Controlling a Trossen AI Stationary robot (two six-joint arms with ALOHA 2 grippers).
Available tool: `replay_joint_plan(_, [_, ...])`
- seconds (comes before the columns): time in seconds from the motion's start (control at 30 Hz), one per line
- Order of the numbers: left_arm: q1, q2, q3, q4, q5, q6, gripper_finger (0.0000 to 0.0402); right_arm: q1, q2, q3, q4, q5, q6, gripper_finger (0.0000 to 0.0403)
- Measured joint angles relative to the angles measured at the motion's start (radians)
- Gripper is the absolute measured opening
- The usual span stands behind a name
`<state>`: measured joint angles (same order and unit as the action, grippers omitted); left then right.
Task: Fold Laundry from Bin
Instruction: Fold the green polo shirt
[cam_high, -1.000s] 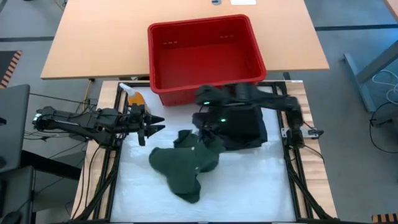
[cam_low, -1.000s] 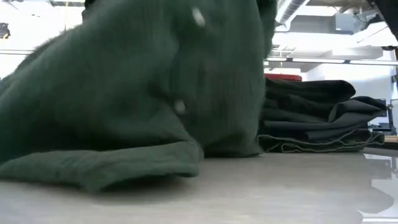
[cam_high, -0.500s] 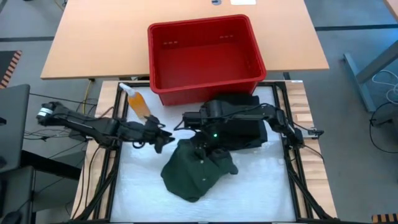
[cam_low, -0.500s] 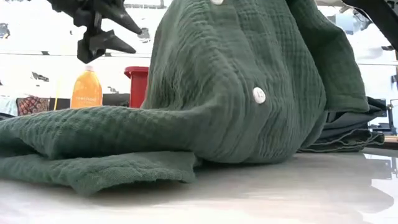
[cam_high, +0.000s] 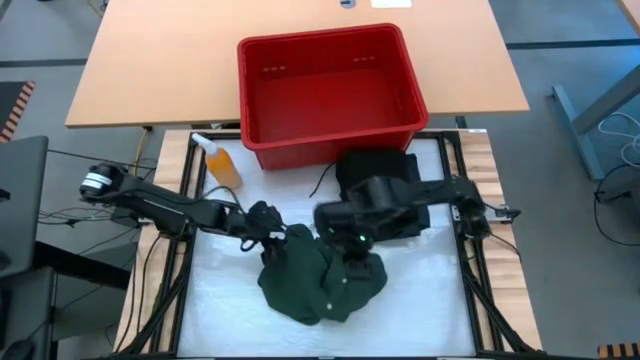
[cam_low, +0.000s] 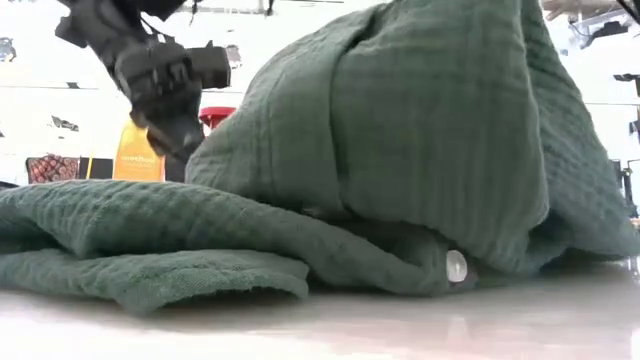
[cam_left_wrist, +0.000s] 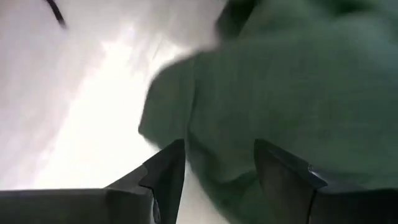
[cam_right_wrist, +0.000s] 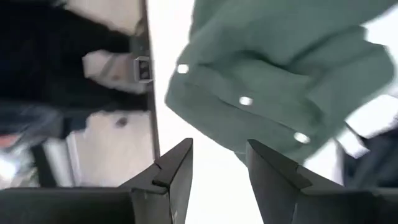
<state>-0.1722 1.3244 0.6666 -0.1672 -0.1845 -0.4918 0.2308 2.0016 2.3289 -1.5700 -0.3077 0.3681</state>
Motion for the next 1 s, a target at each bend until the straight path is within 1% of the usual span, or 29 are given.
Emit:
replay_joint_plan(0.13, [-0.003,0.113,0.000,0.000,0.076,-0.007,0.0180,0.073,-0.046,-0.004,0.000,0.188,0.137,0.0170])
replay_joint_plan(0.23, [-0.021,0.197,0.000,-0.008,0.106,-0.035,0.0180,0.120,-0.118,-0.084,0.000,0.328,0.215,0.0162])
replay_joint_plan(0.3, [-0.038,0.238,0.005,-0.030,0.121,-0.054,0.0180,0.148,-0.191,-0.187,0.002,0.412,0.268,0.0157])
replay_joint_plan(0.37, [-0.060,0.267,0.011,-0.072,0.131,-0.079,0.0180,0.167,-0.276,-0.332,0.036,0.468,0.313,0.0152])
replay_joint_plan(0.43, [-0.092,0.270,0.014,-0.122,0.127,-0.109,0.0180,0.170,-0.372,-0.518,0.149,0.491,0.344,0.0151])
replay_joint_plan(0.5, [-0.128,0.246,0.014,-0.184,0.136,-0.150,0.0180,0.166,-0.472,-0.713,0.342,0.492,0.371,0.0150])
replay_joint_plan(0.57, [-0.159,0.205,0.006,-0.239,0.182,-0.198,0.0180,0.166,-0.565,-0.910,0.550,0.494,0.410,0.0151])
replay_joint_plan(0.67, [-0.193,0.125,-0.003,-0.309,0.312,-0.256,0.0180,0.183,-0.674,-1.180,0.838,0.493,0.489,0.0150])
replay_joint_plan(0.73, [-0.204,0.068,-0.006,-0.375,0.406,-0.303,0.0180,0.207,-0.716,-1.329,0.974,0.492,0.547,0.0150])
replay_joint_plan(0.8, [-0.214,0.010,-0.007,-0.396,0.484,-0.335,0.0180,0.238,-0.738,-1.442,1.077,0.492,0.590,0.0150])
replay_joint_plan(0.87, [-0.226,-0.047,-0.003,-0.411,0.532,-0.351,0.0180,0.271,-0.746,-1.521,1.156,0.498,0.605,0.0150])
replay_joint_plan(0.93, [-0.238,-0.110,-0.005,-0.405,0.555,-0.375,0.0180,0.302,-0.740,-1.571,1.194,0.526,0.603,0.0149])
replay_joint_plan(1.0, [-0.241,-0.183,-0.005,-0.343,0.549,-0.408,0.0180,0.327,-0.720,-1.595,1.188,0.573,0.608,0.0148])
